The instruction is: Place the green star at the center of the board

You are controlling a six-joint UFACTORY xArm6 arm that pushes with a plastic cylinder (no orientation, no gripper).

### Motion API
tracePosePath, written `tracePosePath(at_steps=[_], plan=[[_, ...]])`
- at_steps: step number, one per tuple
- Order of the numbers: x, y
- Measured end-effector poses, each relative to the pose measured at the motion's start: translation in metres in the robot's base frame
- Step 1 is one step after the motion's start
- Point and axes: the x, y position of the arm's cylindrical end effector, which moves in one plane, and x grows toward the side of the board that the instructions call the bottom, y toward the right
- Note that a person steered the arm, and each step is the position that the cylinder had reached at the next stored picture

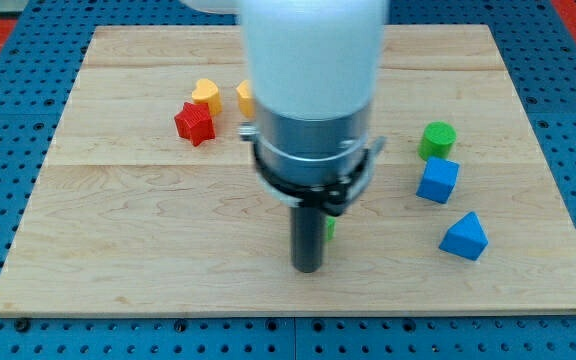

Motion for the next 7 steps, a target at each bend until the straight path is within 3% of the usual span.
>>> tracePosePath(at_steps=[3,4,5,6,7], plan=[[-0.153,-0.008],[-0.154,-0.092],[-0.168,-0.060],[-0.174,0.016],[-0.187,0.035]])
